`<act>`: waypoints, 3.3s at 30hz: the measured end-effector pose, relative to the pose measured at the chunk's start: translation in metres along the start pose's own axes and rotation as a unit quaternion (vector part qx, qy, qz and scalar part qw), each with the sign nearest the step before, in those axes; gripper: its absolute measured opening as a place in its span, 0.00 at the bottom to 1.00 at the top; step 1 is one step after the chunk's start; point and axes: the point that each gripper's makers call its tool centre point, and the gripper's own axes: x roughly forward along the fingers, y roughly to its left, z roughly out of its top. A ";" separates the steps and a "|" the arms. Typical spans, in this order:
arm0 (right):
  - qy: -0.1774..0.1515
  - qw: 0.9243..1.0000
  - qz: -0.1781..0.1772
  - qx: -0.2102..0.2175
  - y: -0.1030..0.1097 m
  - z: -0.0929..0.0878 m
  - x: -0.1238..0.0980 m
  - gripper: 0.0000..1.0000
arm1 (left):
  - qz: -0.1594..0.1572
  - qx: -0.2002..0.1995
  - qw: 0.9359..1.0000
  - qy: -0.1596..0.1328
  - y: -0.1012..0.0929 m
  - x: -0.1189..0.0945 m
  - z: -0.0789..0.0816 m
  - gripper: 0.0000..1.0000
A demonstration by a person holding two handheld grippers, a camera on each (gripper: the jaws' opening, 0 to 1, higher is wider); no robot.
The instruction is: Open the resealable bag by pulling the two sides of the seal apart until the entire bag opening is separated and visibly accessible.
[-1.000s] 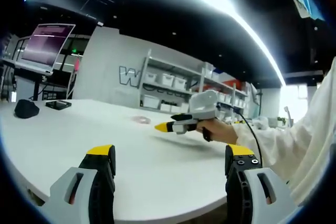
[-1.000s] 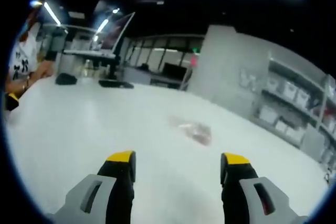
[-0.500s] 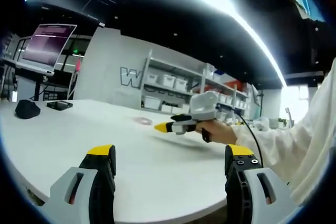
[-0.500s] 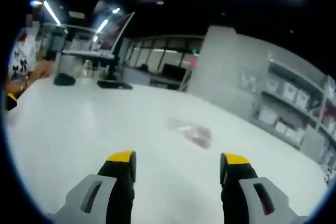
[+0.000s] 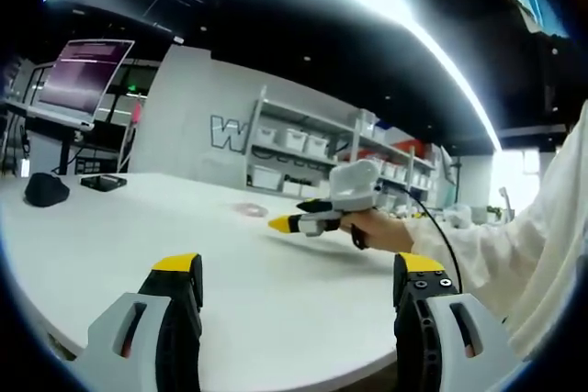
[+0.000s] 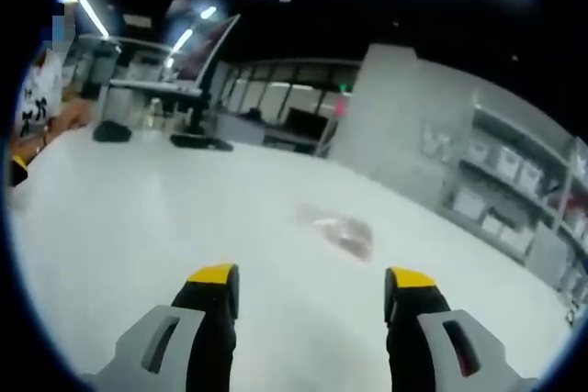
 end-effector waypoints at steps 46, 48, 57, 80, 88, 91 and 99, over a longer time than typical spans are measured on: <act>-0.031 0.994 -0.012 0.105 -0.002 0.011 0.019 0.57 | 0.000 -0.006 1.000 -0.003 0.005 0.003 -0.002 0.84; -0.032 0.994 -0.015 0.107 -0.003 0.011 0.020 0.57 | 0.001 -0.007 1.000 -0.003 0.006 0.003 -0.002 0.84; -0.031 0.992 -0.014 0.118 0.001 0.011 0.028 0.55 | 0.002 -0.008 1.000 -0.005 0.009 0.002 -0.002 0.84; -0.028 0.995 -0.014 0.091 0.003 0.017 0.043 0.52 | 0.000 -0.009 1.000 -0.007 0.010 0.004 -0.002 0.84; -0.036 0.997 -0.015 0.062 0.006 0.025 0.049 0.50 | -0.002 -0.009 1.000 -0.009 0.011 0.005 0.000 0.84; -0.036 0.998 -0.014 0.048 0.006 0.027 0.052 0.50 | -0.003 -0.009 1.000 -0.008 0.011 0.006 0.000 0.84; -0.039 0.999 -0.021 -0.012 0.004 0.032 0.057 0.49 | -0.004 -0.010 1.000 -0.008 0.012 0.007 -0.001 0.84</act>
